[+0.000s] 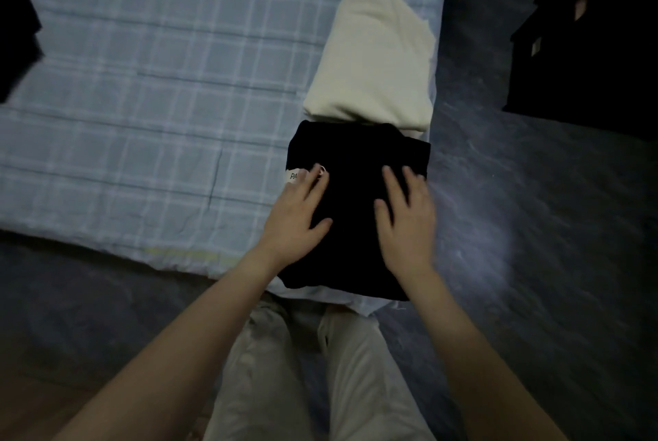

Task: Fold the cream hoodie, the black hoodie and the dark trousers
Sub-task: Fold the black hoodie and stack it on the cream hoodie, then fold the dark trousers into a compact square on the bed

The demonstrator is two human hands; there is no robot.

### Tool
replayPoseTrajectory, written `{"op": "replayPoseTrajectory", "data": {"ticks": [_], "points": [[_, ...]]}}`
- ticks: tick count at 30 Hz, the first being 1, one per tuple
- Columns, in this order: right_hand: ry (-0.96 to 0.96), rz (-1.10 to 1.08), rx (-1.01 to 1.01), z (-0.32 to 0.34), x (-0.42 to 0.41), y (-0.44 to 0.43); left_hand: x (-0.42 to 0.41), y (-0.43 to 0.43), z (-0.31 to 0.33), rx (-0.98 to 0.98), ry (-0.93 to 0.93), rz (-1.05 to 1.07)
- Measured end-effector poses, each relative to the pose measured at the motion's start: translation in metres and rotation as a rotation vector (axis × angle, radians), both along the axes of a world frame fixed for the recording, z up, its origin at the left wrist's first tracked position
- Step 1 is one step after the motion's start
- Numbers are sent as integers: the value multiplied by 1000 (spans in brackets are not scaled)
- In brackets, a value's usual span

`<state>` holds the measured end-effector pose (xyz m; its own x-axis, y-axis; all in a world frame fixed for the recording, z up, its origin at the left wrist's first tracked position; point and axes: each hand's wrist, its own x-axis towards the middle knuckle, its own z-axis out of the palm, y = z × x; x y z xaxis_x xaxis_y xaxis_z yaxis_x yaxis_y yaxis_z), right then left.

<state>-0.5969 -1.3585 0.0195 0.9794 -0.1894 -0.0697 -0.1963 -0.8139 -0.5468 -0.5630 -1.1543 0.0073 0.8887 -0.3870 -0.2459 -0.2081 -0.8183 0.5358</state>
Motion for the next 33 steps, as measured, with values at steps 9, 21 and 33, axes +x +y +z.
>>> {"op": "replayPoseTrajectory", "data": {"ticks": [9, 21, 33], "points": [[98, 130, -206, -107, -3, 28, -10, -17, -71, 341, -189, -46], [290, 216, 10, -29, 16, 21, 9, -15, -3, 320, 159, -74], [-306, 263, -155, 208, -19, 24, -33, 36, 234, 111, -542, 106]]}}
